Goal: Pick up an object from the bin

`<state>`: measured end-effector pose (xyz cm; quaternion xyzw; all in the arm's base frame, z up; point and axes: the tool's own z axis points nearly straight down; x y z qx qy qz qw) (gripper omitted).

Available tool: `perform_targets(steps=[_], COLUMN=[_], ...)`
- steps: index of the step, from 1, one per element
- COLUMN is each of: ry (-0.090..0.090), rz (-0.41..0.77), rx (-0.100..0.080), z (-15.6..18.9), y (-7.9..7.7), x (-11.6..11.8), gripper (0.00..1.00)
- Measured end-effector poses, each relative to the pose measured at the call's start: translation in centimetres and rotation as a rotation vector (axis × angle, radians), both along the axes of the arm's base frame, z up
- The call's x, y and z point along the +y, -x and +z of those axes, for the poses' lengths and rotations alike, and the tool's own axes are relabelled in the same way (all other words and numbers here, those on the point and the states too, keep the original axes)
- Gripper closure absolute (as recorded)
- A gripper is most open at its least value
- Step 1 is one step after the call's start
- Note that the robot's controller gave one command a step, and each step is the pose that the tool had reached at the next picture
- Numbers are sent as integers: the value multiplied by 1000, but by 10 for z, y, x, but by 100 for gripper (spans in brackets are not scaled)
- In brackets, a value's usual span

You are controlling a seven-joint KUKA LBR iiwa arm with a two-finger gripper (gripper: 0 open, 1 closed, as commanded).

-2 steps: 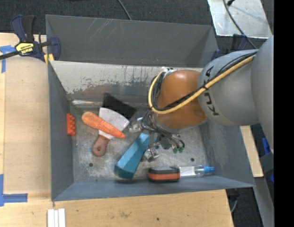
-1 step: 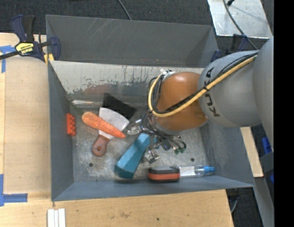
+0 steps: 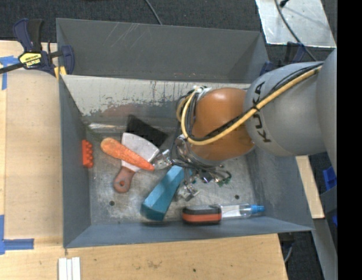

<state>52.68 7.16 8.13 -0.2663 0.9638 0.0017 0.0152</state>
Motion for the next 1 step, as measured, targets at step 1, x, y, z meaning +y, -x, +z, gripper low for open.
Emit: perform_targets(steps=[1], ry=[9], rz=[292], rx=[11], z=[1], y=[-3], x=[0], gripper=[100])
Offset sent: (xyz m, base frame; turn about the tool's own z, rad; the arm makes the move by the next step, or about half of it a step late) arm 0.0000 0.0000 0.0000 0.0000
